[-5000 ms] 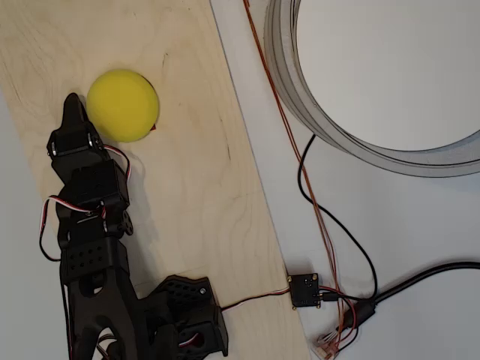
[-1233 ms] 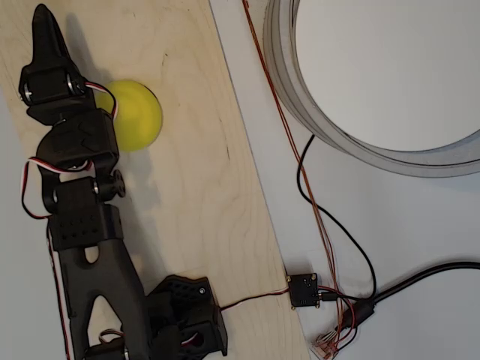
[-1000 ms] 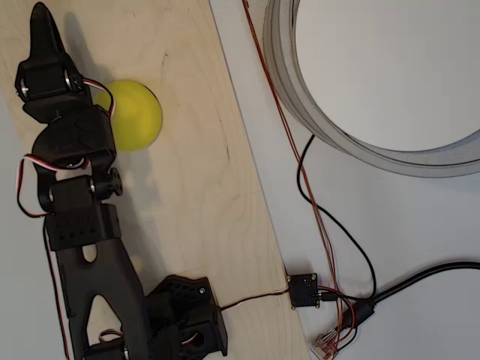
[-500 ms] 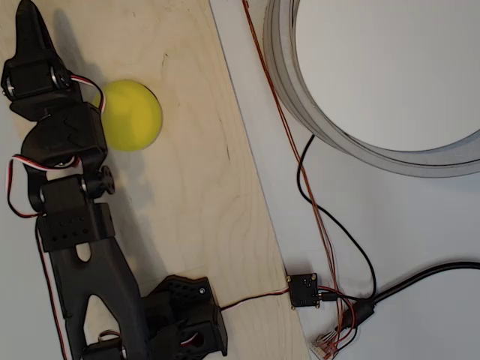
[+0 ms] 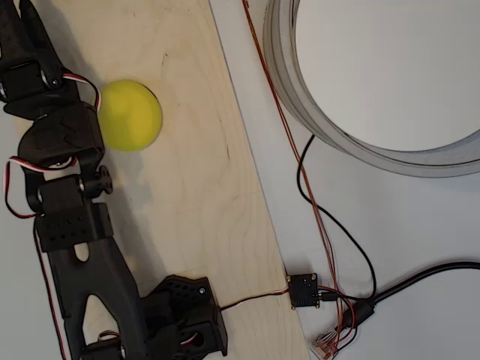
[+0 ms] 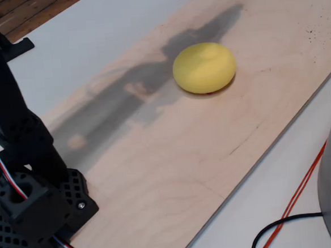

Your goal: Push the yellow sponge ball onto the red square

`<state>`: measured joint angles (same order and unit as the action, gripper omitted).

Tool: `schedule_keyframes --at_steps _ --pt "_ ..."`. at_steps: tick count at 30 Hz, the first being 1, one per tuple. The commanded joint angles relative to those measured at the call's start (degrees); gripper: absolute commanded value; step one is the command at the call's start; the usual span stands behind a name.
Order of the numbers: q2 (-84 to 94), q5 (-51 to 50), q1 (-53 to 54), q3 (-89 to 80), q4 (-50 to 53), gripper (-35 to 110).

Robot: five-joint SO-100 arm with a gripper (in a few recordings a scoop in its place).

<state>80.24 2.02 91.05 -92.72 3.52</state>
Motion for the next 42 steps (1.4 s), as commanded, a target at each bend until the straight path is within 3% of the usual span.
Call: schedule_keyframes --at_steps 1,3,4,5,7,16,19,25,28,29,31,38,40,42 --pt "2.9 0.5 0.4 0.4 -0.8 34" --pt "2.8 0.4 0.4 0.6 -0.7 33" --pt "2.8 0.5 0.4 0.7 -0.5 26" --pt "2.6 0.2 0.5 1.4 0.6 9" --pt "2.0 -0.2 0.8 2.5 2.5 0" --pt "2.4 1.4 0.4 1.8 2.4 0" --pt "4.6 3.9 -0.9 -2.0 -0.7 20" --pt "5.9 3.3 -0.6 -3.4 -1.8 26" --pt "5.9 2.1 -0.4 -3.5 -1.8 22" --pt "5.7 1.8 -0.3 -3.3 -1.7 10" --pt "5.4 2.5 -0.3 -3.0 -1.7 1" --pt "4.7 2.1 -0.2 -2.5 -1.7 0" --pt "5.1 3.3 -0.4 -2.5 -1.7 4" --pt "5.9 4.2 -0.7 -3.3 -1.8 21"
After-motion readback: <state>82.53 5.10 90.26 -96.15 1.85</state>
